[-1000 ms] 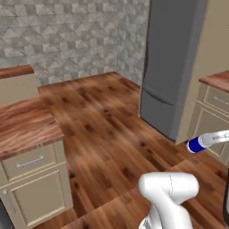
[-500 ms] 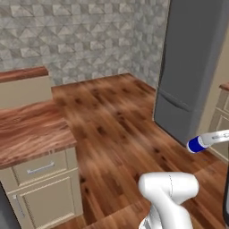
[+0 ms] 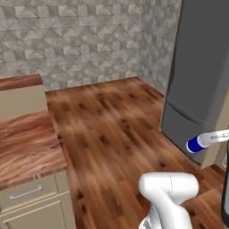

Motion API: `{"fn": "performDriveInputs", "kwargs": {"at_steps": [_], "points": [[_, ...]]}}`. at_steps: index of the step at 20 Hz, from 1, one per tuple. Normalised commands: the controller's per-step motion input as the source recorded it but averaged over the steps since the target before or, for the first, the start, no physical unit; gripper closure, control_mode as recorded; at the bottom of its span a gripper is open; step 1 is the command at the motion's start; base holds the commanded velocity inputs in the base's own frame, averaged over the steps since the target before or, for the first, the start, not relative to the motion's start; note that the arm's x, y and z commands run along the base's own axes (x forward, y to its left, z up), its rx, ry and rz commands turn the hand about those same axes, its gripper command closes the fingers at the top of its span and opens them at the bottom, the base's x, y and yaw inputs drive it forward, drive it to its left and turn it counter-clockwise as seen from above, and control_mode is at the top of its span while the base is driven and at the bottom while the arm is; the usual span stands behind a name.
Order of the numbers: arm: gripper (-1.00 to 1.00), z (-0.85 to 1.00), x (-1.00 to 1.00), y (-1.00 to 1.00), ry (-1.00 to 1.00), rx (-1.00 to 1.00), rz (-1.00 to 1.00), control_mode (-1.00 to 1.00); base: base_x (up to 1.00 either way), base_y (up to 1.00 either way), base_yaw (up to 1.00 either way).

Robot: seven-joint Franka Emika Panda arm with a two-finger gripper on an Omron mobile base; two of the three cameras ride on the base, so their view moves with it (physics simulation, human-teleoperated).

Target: Move the drinks to the dining counter.

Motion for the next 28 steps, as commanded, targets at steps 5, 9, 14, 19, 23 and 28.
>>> {"fn": "performDriveInputs", "kwargs": {"at_steps": [5, 9, 14, 19, 23, 28], "points": [[1.00, 0.00, 0.00, 0.00, 0.00, 0.00, 0.00, 1.00, 0.83, -0.35, 0.11], [1.00, 0.00, 0.00, 0.00, 0.00, 0.00, 0.00, 1.00, 0.97, -0.13, 0.07], [1.00, 0.00, 0.00, 0.00, 0.00, 0.00, 0.00, 1.00, 0.99, 0.00, 0.03], [1.00, 0.00, 0.00, 0.00, 0.00, 0.00, 0.00, 1.00, 0.94, 0.00, 0.00], [1.00, 0.00, 0.00, 0.00, 0.00, 0.00, 0.00, 1.00, 0.91, 0.00, 0.02], [1.00, 0.00, 0.00, 0.00, 0.00, 0.00, 0.00, 1.00, 0.79, 0.00, 0.07]]}}
